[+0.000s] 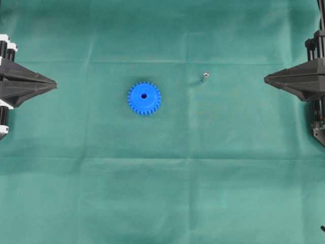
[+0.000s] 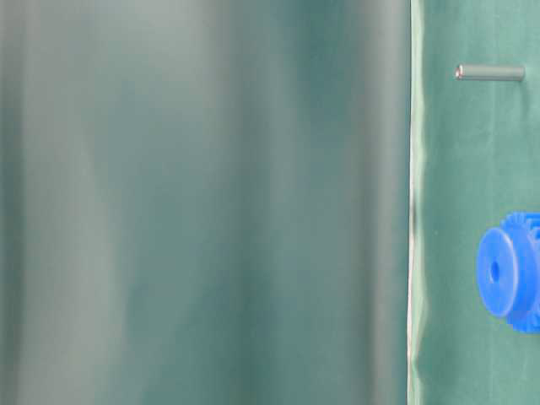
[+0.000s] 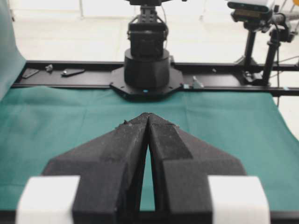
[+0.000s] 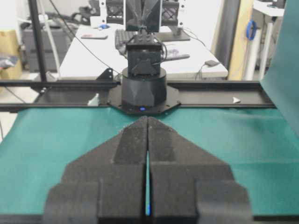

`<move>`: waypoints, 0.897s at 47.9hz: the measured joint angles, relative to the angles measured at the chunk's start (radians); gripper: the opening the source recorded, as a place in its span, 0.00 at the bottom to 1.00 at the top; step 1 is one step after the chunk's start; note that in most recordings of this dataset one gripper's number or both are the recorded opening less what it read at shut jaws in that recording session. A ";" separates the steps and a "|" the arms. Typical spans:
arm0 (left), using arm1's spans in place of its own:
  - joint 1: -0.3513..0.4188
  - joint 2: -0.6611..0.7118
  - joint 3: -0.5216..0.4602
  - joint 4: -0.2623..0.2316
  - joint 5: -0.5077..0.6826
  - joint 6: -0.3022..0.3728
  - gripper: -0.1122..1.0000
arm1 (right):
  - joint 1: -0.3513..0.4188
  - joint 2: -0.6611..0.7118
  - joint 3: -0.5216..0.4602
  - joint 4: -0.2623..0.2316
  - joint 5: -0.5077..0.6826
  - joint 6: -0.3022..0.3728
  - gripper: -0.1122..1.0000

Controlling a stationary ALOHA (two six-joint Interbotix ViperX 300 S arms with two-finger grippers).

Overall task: Insert the shaft placed at a random location into the center hole of the medium gear at another random location.
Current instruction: 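Move the right gripper left toward the small silver shaft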

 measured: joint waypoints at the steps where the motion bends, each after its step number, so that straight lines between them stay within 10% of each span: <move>1: 0.002 0.000 0.000 0.000 0.000 0.000 0.10 | 0.000 0.000 0.000 0.000 0.000 -0.002 0.11; 22: 0.002 -0.008 -0.011 0.009 0.057 -0.005 0.10 | -0.043 0.060 -0.003 0.000 0.012 -0.002 0.12; 38: 0.000 -0.009 -0.011 0.009 0.063 -0.006 0.10 | -0.172 0.339 0.009 0.000 -0.086 -0.002 0.88; 43: 0.000 -0.009 -0.011 0.009 0.063 -0.006 0.10 | -0.207 0.465 0.015 0.000 -0.158 -0.003 0.85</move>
